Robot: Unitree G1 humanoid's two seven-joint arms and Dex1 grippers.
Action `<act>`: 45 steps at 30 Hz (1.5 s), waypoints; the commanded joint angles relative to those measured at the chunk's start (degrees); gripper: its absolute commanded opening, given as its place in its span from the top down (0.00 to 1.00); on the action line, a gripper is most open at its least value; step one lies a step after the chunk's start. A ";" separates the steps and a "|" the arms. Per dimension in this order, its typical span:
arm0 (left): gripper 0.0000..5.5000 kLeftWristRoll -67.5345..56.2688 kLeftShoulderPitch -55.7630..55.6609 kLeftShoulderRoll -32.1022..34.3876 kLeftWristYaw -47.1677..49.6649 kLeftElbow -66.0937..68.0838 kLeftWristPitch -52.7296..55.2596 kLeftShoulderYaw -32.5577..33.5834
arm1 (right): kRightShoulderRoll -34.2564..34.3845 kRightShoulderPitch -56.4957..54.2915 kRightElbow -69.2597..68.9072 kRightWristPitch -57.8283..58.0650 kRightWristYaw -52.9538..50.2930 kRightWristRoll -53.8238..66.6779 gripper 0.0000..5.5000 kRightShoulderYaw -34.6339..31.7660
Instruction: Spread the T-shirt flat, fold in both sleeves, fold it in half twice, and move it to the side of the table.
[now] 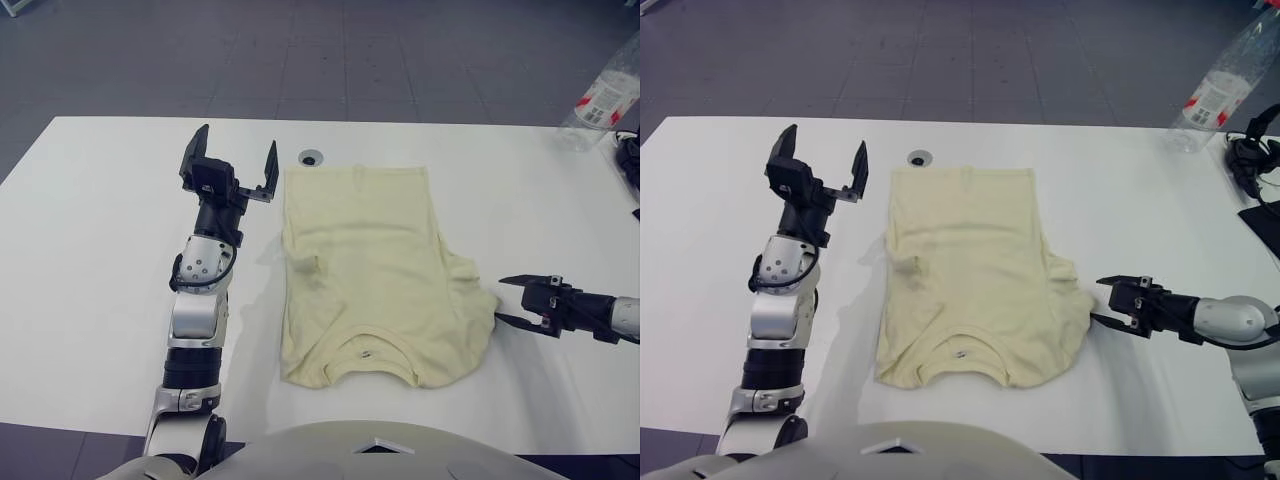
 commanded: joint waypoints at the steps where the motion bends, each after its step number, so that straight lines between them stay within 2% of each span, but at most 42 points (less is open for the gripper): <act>1: 0.02 0.00 0.26 0.51 0.23 -1.25 1.00 0.56 | -0.22 1.51 -0.26 0.61 1.49 -0.43 0.59 1.48; 11: 0.02 0.16 -0.07 0.49 0.35 -1.31 1.59 0.67 | -0.97 2.63 -1.97 0.12 2.56 -0.26 0.91 0.99; 15: 0.02 0.19 -0.09 0.48 0.17 -1.30 1.74 0.45 | -0.99 2.58 -1.99 -0.12 2.66 -0.78 1.00 0.96; 26: 0.02 0.18 -0.11 0.49 -0.32 -1.27 2.23 -0.11 | -1.69 1.73 -4.31 -3.48 -0.55 -3.92 1.00 -0.65; 33: 0.02 0.25 -0.13 0.56 -0.59 -1.20 2.44 -0.44 | -2.09 -0.24 -14.43 -2.46 -0.11 -2.20 1.00 -2.24; 38: 0.02 0.43 -0.24 0.45 -0.63 -1.26 2.72 -0.76 | -2.37 -3.68 -19.63 -0.73 1.08 -2.60 1.00 0.05; 45: 0.02 0.58 -0.66 0.29 -0.79 -0.98 3.07 -1.38 | -1.02 -9.35 -22.03 0.45 1.97 -6.53 1.00 7.10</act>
